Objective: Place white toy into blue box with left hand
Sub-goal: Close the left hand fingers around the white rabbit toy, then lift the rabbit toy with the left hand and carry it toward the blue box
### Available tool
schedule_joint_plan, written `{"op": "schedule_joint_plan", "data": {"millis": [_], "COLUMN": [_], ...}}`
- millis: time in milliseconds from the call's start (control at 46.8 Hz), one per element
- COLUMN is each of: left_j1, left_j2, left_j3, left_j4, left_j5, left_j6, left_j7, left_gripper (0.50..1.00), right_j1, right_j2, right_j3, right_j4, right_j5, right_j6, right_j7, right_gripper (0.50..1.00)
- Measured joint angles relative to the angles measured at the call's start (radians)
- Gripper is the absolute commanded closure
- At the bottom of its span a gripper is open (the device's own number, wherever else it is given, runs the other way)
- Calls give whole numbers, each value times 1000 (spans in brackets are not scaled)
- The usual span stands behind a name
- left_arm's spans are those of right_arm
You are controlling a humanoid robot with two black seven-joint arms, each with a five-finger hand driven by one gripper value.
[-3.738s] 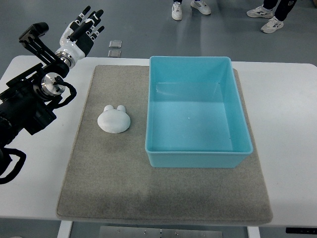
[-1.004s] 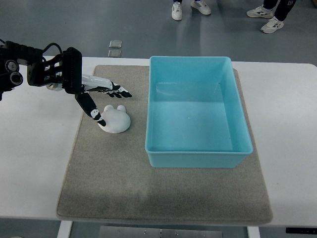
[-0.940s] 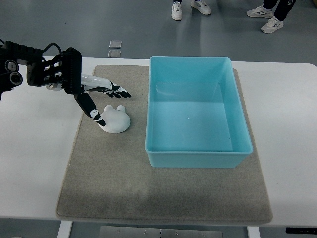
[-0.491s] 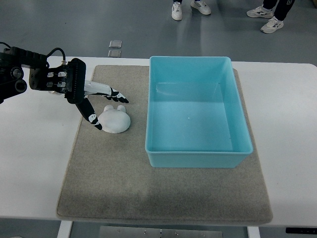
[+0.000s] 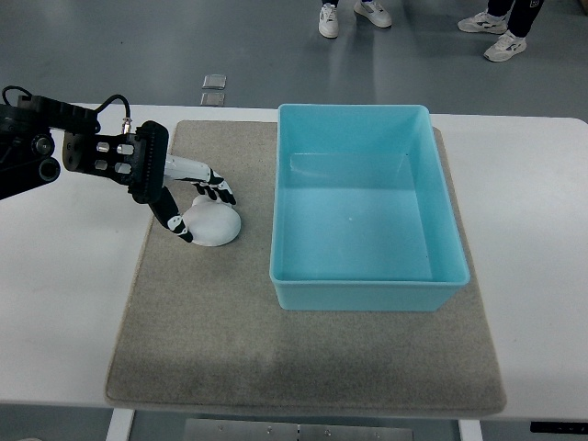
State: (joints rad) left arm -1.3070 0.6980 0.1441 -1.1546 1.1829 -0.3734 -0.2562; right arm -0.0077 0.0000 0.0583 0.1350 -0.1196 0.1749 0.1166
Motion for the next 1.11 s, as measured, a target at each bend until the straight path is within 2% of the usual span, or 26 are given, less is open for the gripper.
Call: {"op": "schedule_joint_plan", "data": {"millis": [43,128,214,278,833,1111], "left_j1": [0,2,2,2,-21,-67], "left_j2": [0,0,0,0,12,15], "left_j3": [0,-1,-1,-1,-20,-55], "left_j4": [0,1,4,4,13,12], "left_j5": [1,2,2,2,-4,-7], "left_j6": [3,21,44,48,57,95], "left_j7": [0,0,0,-1,-17,-18], "left_gripper": [846,872,956,1000,1000,1000], "right_j1": [0,0,0,0,0,0], "right_j2": [0,0,0,0,0,0], "right_j3": [0,0,0,0,0,0], "right_j4": [0,0,0,0,0,0], "right_j5": [0,0,0,0,0,0], "right_j6": [0,0,1,1,0,0], "right_j7": [0,0,0,0,0,0], "right_gripper": [564,564,564,564,564,564]}}
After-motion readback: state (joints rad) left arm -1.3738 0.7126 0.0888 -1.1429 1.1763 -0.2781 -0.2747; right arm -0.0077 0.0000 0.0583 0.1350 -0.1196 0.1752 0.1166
